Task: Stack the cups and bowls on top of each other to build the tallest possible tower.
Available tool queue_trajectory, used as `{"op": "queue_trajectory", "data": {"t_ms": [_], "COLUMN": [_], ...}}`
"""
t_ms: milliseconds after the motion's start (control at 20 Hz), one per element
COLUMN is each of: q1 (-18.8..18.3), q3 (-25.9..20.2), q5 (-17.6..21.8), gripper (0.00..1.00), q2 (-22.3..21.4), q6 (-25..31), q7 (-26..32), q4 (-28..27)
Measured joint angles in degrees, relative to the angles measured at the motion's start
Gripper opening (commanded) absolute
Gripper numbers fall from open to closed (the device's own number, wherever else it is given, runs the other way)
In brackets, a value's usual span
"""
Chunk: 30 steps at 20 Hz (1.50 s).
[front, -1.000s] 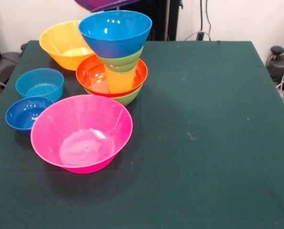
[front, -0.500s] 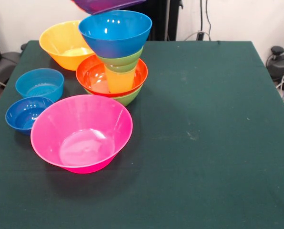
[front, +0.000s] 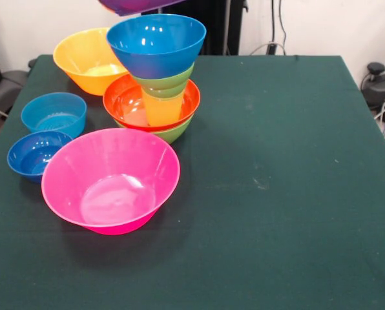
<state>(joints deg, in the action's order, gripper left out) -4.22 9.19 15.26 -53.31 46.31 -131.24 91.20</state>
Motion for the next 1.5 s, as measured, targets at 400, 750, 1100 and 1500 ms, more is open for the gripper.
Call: {"op": "queue_trajectory", "data": {"t_ms": [400,750,1100,1500], "q1": [-2.25,-3.15,-3.97,-3.94], "q3": [-2.43,-4.71,-6.87,-7.56], "q5": [1.83,3.34,3.92,6.15], "gripper": [0.00,0.00,0.00,0.00], "q2": [0.30,-0.05,-0.21,0.14], "q6": [1.08,0.68,0.59,1.88], "q7": [0.00,0.00,0.00,0.00], "q4": [0.01,1.17,3.06,3.07]}}
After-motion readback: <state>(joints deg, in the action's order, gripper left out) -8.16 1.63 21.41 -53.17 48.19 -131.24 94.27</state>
